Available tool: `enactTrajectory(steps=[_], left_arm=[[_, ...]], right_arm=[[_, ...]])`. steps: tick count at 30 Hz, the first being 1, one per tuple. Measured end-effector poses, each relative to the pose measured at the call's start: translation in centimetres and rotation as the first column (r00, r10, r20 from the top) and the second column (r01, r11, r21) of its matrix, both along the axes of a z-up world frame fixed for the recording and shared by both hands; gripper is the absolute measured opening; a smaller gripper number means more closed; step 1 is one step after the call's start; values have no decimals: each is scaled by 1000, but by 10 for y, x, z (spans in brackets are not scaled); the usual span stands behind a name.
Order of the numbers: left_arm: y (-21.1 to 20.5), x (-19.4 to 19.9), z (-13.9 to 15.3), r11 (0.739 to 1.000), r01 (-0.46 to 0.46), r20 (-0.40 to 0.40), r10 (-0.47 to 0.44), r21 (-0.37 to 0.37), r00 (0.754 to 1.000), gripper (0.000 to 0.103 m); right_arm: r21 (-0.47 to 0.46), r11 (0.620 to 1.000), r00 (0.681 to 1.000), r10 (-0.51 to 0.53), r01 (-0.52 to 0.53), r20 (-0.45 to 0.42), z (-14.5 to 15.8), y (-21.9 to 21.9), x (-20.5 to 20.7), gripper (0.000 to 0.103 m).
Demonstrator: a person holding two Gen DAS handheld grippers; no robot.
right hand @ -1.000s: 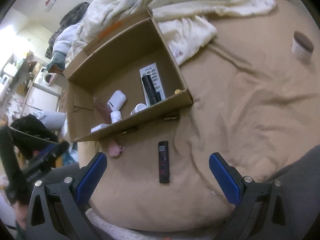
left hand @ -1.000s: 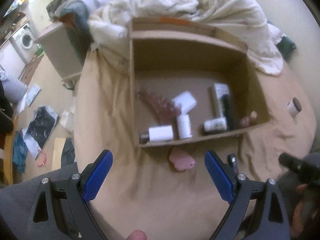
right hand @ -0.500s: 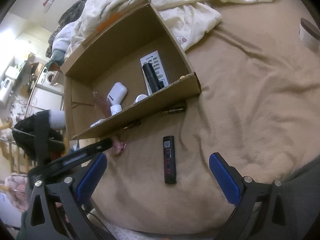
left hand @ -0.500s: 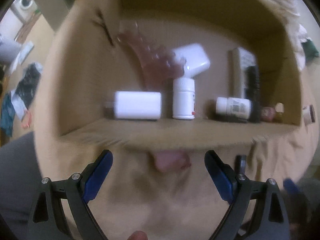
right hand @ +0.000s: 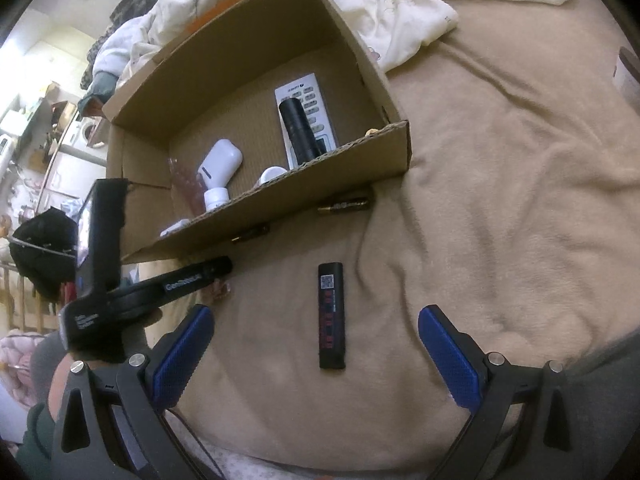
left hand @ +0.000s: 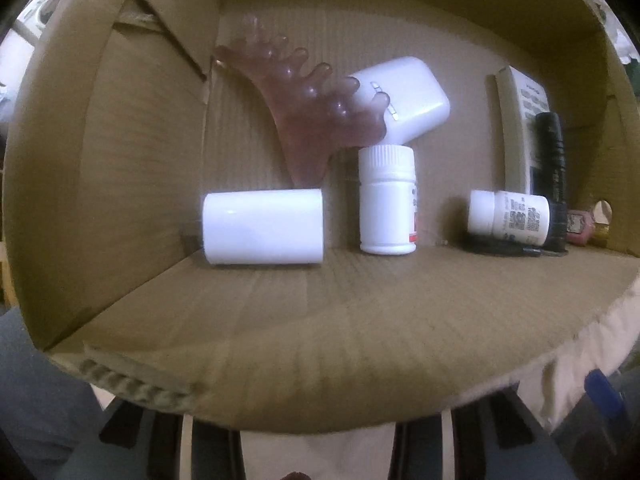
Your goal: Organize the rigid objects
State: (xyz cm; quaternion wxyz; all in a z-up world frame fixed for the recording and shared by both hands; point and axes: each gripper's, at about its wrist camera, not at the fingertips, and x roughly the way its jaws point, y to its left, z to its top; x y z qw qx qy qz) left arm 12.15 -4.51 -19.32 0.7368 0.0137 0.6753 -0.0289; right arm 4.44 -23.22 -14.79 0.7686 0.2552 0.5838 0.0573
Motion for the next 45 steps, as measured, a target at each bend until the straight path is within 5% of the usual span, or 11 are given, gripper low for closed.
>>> enactTrajectory(steps=[10,17,23,29,31,33,35,41,45], left_arm=[[-3,-33,41,991,131,76,-132,17,988,33],[15,-62,91,977,211,174,-212,26,962,33],[32,-52,83,979,200,211,-205,43,956,33],[41,-38,70,988,149,159,-140,-40,977,33],[40,-39,71,987,154,165,-147,-34,975,10],[40,-39,69,988,152,162,-144,-37,976,10],[38,-39,68,987,154,156,-146,-39,977,7],[33,-37,60,985,163,123,-155,-64,980,5],[38,-36,61,985,150,129,-138,-88,982,4]], right_arm=[[-29,1000,999,-11,10,-30,-7,-2,2,103],[-209,977,999,30,-38,-45,-15,12,48,103],[-368,924,993,81,-106,-83,-37,32,85,103],[-397,906,986,107,-150,-127,-63,40,102,103],[-402,902,986,114,-155,-124,-67,41,104,103],[-394,906,986,119,-156,-118,-68,40,105,103],[-402,900,985,133,-166,-109,-66,41,104,97],[-444,881,986,146,-164,-74,-56,42,89,48],[-418,897,990,130,-144,-61,-50,30,77,45]])
